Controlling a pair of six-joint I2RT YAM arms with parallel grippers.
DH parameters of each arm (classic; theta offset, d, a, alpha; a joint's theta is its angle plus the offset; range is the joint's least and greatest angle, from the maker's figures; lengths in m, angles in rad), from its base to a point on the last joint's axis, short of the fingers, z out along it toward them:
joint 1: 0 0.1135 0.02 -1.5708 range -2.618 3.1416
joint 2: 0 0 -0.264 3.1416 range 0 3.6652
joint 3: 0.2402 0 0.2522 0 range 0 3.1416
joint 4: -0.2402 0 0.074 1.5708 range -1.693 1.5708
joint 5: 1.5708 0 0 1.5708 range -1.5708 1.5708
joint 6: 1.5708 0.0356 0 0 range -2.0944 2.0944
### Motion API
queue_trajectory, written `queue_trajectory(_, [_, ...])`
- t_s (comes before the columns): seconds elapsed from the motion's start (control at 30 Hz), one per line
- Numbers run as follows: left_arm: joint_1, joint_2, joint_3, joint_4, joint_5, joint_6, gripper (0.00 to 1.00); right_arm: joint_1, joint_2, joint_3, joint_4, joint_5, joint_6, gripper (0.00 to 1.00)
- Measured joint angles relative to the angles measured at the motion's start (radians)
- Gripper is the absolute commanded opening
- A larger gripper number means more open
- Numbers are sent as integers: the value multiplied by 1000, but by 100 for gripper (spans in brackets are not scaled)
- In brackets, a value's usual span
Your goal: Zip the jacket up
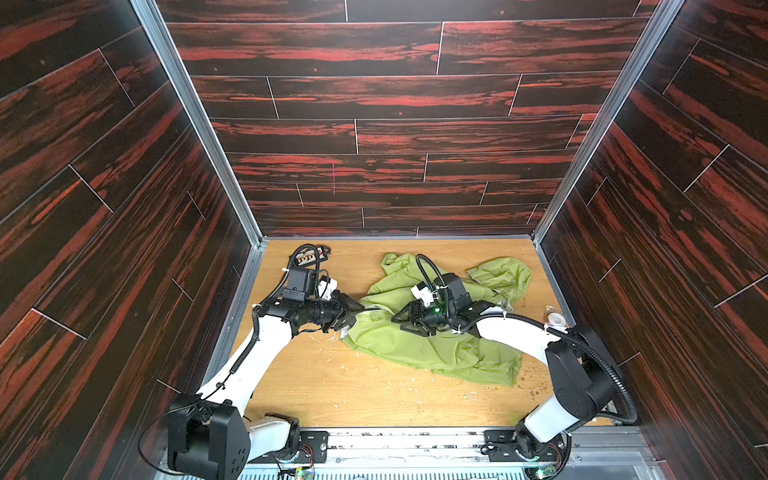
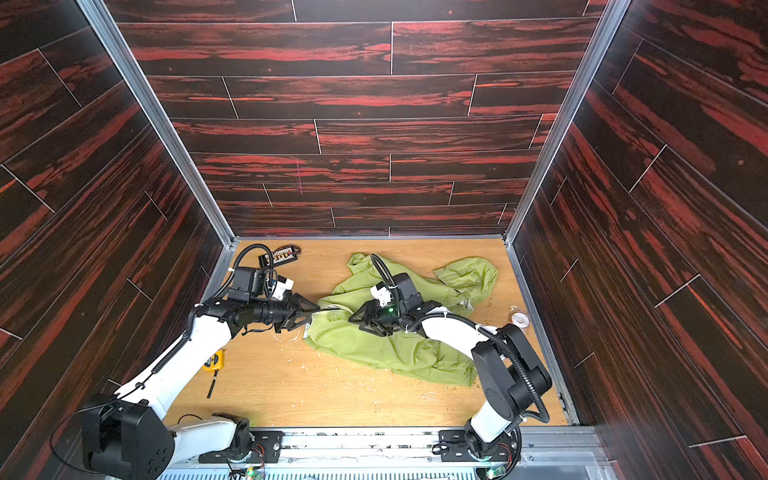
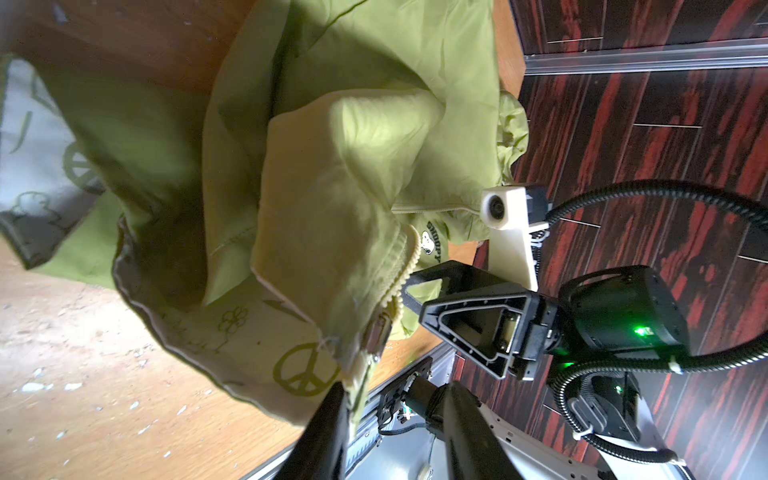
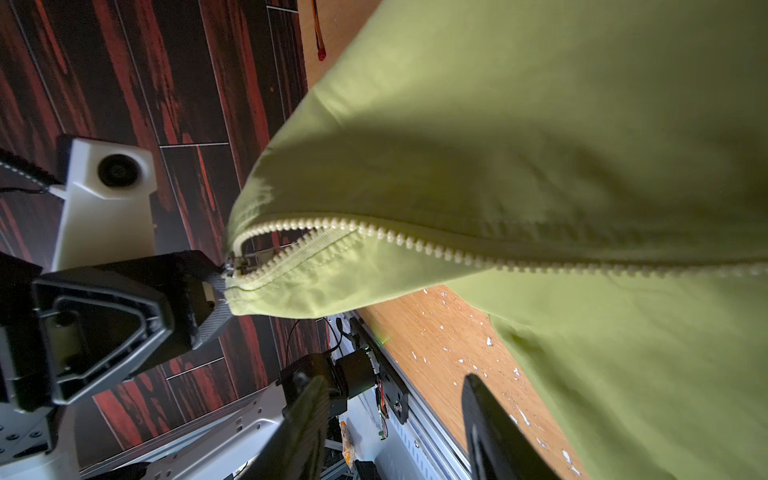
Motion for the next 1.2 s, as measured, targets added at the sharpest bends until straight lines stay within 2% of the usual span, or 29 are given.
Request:
queue_trajectory(0.33, [1, 9, -124, 191, 5, -114, 40, 0, 0, 0, 0, 4, 8, 54])
queue_trajectory(0.77, [1, 86, -127, 376, 3, -187, 38, 0, -15, 0, 0, 13, 11, 54])
queue_trajectory(0.93, [1, 99, -129, 429, 19, -215, 31, 0, -15, 0, -1, 15, 11, 54])
queue_trajectory(1.1, [1, 101, -160, 521, 50, -266, 17, 0, -15, 0, -1, 19, 12, 54])
queue_trajectory(1.2, [1, 102, -164, 551, 70, -281, 15, 0, -15, 0, -1, 20, 14, 54])
